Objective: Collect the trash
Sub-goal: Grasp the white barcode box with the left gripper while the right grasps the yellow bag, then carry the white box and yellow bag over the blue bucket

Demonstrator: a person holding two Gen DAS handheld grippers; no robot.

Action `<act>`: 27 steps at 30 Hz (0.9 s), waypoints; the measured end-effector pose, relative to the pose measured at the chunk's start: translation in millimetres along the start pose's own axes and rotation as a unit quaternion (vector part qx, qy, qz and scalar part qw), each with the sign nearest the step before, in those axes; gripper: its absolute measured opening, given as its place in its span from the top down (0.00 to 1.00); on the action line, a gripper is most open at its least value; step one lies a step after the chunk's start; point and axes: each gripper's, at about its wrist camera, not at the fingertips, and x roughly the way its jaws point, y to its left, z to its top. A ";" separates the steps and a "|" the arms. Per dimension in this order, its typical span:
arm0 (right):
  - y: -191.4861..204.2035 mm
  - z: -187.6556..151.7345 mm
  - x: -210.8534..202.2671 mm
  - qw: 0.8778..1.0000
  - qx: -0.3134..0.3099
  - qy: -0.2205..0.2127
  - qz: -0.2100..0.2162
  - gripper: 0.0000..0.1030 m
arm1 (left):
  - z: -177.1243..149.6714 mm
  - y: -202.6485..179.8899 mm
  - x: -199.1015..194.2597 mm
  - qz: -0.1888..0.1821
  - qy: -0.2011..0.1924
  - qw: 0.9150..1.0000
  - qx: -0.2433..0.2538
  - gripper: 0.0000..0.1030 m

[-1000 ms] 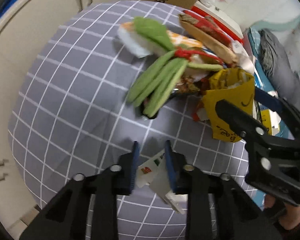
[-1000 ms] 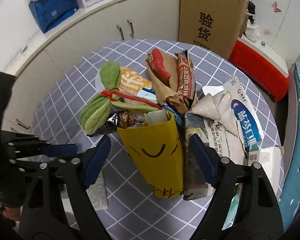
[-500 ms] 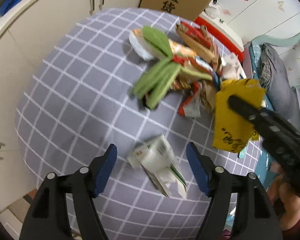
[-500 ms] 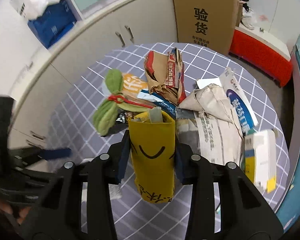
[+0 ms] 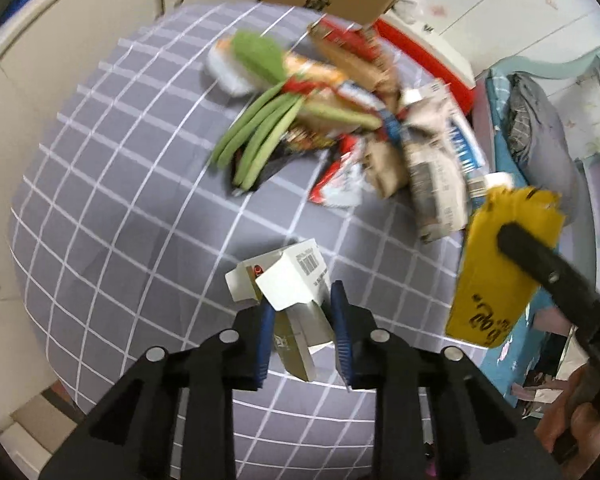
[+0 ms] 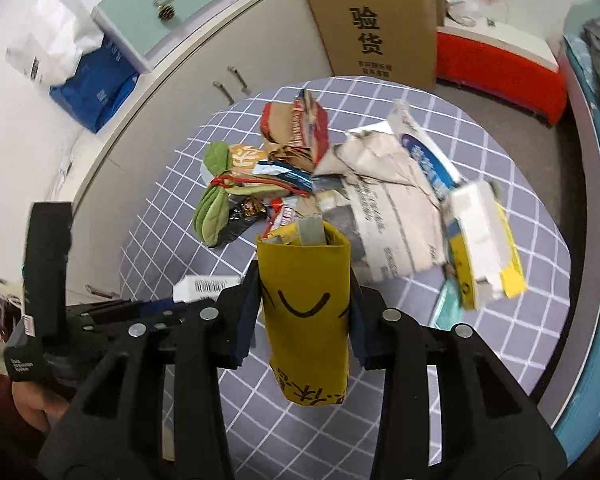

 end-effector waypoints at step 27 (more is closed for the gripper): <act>-290.7 -61.8 -209.9 0.958 0.191 -0.177 -0.124 0.47 | -27.3 -381.8 -4.4 -0.116 -0.039 0.954 0.272 0.75</act>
